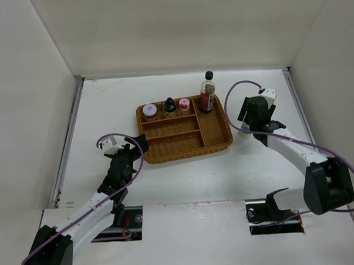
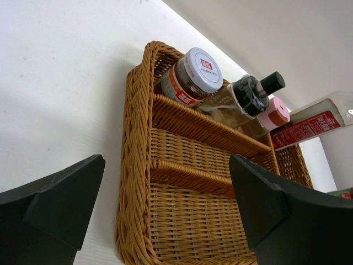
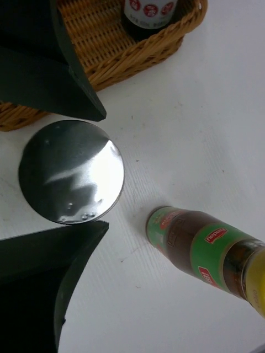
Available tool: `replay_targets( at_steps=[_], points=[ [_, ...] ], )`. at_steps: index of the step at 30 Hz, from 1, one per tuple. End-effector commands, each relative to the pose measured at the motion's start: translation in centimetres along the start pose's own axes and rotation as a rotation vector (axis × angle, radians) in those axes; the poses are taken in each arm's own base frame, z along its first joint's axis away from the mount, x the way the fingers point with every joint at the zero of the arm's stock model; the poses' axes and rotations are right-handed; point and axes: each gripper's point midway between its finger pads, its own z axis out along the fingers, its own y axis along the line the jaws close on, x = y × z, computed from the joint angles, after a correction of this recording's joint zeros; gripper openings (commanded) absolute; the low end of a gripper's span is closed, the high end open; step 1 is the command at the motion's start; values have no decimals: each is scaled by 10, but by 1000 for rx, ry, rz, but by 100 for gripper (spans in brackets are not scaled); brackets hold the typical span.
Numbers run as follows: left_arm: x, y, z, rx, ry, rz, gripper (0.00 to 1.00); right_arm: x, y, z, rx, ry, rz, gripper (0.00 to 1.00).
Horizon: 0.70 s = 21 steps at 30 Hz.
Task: Organize the condiment bottles
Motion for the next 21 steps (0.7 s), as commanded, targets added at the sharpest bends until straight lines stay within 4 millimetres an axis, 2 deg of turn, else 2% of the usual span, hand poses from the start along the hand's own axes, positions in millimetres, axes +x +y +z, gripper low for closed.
replay_targets(
  at_steps=[1,3,5,8,11,17,21],
  points=[
    [-8,-11,-1,45,-28,-38,100,-40,13,3,-33,-95,68,67],
    [-9,-9,-1,38,-32,-38,100,-53,9,-5,-20,-133,75,56],
    [-9,-7,-1,34,-32,-37,100,-80,7,-25,-11,-211,86,53],
    [-9,-10,-1,43,-28,-38,100,-111,31,-64,-89,-309,78,52],
    [-6,-7,1,30,-21,-32,100,-123,64,-86,-185,-334,59,52],
    [-7,-7,1,31,-24,-35,100,-113,141,-93,-391,-320,41,53],
    [-6,-9,0,36,-18,-35,100,-104,171,-72,-412,-291,16,53]
  ],
)
